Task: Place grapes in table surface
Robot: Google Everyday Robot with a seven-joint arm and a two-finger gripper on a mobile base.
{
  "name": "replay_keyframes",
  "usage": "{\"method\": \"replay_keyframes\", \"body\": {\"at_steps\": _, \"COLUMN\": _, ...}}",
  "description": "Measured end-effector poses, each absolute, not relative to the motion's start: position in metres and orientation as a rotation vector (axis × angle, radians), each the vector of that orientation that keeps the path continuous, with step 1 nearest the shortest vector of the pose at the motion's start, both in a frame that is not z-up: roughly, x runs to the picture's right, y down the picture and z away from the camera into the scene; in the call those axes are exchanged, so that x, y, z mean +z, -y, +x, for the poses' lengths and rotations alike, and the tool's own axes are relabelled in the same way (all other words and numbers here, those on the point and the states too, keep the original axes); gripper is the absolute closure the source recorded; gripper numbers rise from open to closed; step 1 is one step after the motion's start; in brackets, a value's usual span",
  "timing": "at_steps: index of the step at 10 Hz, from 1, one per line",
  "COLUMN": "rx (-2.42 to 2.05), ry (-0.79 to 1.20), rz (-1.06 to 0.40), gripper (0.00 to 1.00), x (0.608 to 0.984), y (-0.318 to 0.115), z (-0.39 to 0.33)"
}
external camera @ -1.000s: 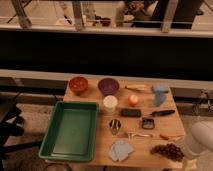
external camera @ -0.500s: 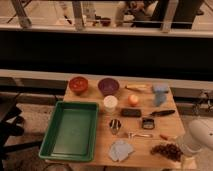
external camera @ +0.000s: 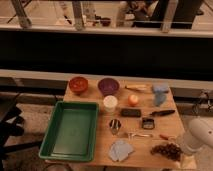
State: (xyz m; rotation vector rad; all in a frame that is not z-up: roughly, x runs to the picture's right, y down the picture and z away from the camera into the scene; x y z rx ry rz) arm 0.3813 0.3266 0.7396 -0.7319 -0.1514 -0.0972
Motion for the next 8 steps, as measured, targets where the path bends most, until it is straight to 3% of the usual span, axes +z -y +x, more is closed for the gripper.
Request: {"method": "replay_keyframes", "body": {"at_steps": 8, "rx": -0.094, "ry": 0.156, "rz": -0.764, "gripper": 1.0, "x": 0.7455, "y": -0.3295, "z": 0.3854}}
